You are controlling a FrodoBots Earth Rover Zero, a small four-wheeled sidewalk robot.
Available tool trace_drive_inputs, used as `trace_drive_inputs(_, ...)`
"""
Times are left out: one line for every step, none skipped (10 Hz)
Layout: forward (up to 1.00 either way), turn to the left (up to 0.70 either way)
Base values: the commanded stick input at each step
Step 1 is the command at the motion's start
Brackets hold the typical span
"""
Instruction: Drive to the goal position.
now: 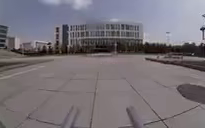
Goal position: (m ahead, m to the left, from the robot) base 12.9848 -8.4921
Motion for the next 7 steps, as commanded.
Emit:
trace_drive_inputs(1.0,0.02)
trace_drive_inputs(1.0,0.02)
trace_drive_inputs(1.0,0.02)
trace_drive_inputs(1.0,0.02)
trace_drive_inputs(1.0,0.02)
trace_drive_inputs(1.0,-0.08)
trace_drive_inputs(1.0,-0.38)
